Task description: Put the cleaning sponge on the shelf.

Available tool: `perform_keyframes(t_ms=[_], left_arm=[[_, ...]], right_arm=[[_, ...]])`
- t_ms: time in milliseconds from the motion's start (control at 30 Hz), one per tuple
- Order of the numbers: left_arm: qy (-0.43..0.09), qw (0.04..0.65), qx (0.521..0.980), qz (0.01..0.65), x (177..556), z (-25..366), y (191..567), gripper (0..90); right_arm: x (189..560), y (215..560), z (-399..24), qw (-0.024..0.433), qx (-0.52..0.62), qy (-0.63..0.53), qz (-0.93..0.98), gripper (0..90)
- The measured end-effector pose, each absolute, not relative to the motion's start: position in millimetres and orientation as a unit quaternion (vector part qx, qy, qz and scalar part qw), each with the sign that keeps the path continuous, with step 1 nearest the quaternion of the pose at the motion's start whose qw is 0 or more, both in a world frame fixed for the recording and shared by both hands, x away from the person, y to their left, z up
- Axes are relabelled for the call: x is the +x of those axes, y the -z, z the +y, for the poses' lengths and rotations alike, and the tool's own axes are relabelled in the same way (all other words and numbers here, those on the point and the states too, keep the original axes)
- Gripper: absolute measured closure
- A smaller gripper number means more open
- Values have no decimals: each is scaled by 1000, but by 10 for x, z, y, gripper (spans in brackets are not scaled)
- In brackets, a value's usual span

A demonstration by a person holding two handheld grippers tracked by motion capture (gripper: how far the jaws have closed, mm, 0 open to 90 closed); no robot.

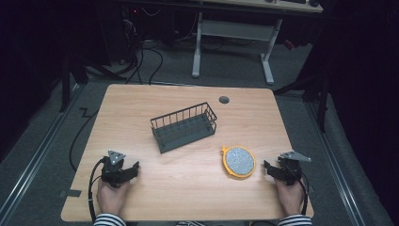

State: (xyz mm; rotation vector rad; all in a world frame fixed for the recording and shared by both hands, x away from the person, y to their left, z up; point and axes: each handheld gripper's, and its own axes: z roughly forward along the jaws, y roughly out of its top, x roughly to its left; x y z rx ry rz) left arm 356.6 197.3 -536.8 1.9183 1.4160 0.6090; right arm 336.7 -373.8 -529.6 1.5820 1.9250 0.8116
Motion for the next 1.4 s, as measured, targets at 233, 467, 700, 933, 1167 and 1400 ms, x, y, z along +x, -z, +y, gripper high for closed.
perform_keyframes(t_ms=[233,467,700,933,1167,1400], left_arm=[[-230,335,737,540,3568,1973,5368,279],[-231,332,739,538,3566,1969,5367,273],[-232,334,742,532,3575,1988,5366,306],[-230,336,740,535,3575,1994,5364,309],[-202,347,737,544,3559,1992,5297,306],[-182,355,738,544,3570,2008,5221,319]], right_arm=[[3367,5296,-3737,258,583,-299,710,338],[3366,5297,-3734,258,584,-300,709,338],[3365,5296,-3731,258,585,-299,708,339],[3365,5296,-3731,258,585,-299,708,339],[3366,5296,-3731,258,586,-299,708,342],[3365,5296,-3731,258,586,-299,708,341]])
